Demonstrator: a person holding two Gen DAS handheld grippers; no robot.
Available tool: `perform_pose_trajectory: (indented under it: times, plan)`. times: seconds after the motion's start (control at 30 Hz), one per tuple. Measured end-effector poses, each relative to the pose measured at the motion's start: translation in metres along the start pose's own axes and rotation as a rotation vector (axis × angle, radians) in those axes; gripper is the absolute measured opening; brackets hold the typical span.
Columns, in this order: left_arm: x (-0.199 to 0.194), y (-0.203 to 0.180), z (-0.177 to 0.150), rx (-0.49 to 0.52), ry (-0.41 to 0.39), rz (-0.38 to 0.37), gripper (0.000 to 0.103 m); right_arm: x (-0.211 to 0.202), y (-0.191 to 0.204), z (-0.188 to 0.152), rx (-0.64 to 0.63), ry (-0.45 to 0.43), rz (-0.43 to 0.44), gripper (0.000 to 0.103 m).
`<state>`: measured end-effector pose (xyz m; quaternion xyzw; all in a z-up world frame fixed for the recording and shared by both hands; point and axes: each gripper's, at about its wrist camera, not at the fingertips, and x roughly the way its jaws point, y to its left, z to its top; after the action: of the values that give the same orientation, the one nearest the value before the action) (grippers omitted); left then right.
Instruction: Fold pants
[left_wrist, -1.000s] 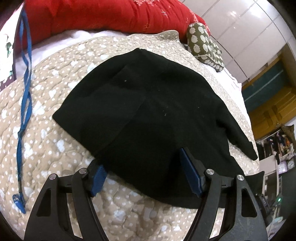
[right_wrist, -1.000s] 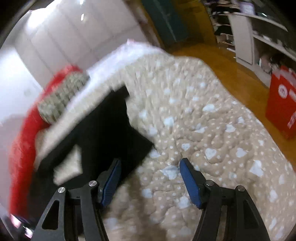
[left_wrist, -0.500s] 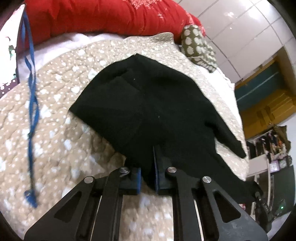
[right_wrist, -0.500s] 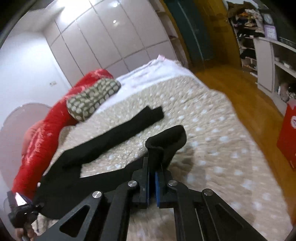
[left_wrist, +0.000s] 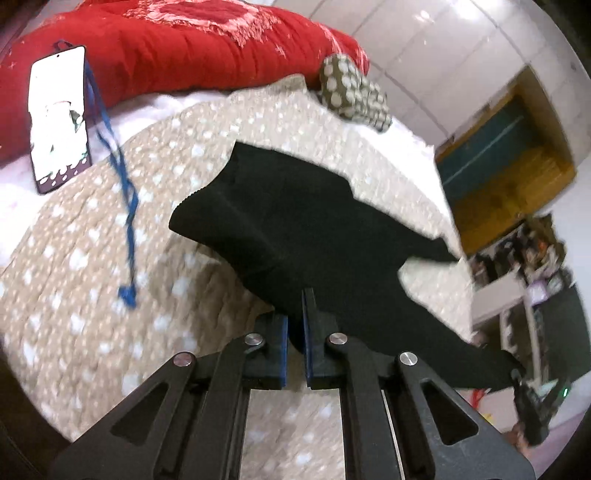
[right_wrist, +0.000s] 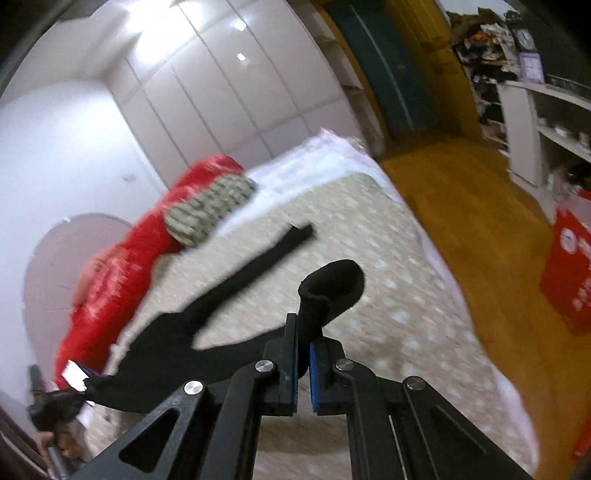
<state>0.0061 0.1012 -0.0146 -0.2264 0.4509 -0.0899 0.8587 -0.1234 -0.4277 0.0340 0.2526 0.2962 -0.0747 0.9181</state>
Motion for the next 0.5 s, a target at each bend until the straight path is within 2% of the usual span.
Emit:
perform_pose_trajectory:
  times: [0.07, 0.1, 0.13, 0.17, 0.2, 0.27, 0.33, 0.4, 0.47, 0.5]
  plan:
    - [0.009, 0.004, -0.015, 0.017, 0.033, 0.05, 0.005, 0.024, -0.011, -0.012, -0.025, 0.124, -0.104, 0.006]
    - [0.015, 0.006, -0.02, 0.016, 0.056, 0.062, 0.005, 0.041, -0.016, -0.021, -0.044, 0.193, -0.189, 0.009]
    - [0.021, 0.009, -0.024, 0.016, 0.077, 0.077, 0.005, 0.052, -0.019, -0.027, -0.056, 0.234, -0.236, 0.014]
    - [0.024, 0.012, -0.029, 0.017, 0.092, 0.099, 0.006, 0.06, -0.021, -0.032, -0.071, 0.266, -0.281, 0.014]
    - [0.024, 0.014, -0.032, 0.016, 0.099, 0.112, 0.01, 0.064, -0.021, -0.034, -0.101, 0.278, -0.33, 0.014]
    - [0.017, 0.016, -0.035, 0.028, 0.111, 0.142, 0.014, 0.057, -0.014, -0.029, -0.149, 0.234, -0.398, 0.014]
    - [0.004, 0.013, -0.035, 0.055, 0.083, 0.176, 0.014, 0.045, -0.002, -0.018, -0.163, 0.189, -0.361, 0.015]
    - [-0.011, 0.01, -0.033, 0.086, 0.037, 0.249, 0.014, 0.039, 0.014, -0.009, -0.172, 0.152, -0.303, 0.017]
    - [-0.026, 0.008, -0.031, 0.098, -0.006, 0.262, 0.014, 0.041, 0.041, -0.002, -0.197, 0.119, -0.19, 0.025]
    - [-0.028, 0.006, -0.03, 0.102, -0.012, 0.257, 0.019, 0.044, 0.054, -0.003, -0.202, 0.114, -0.119, 0.027]
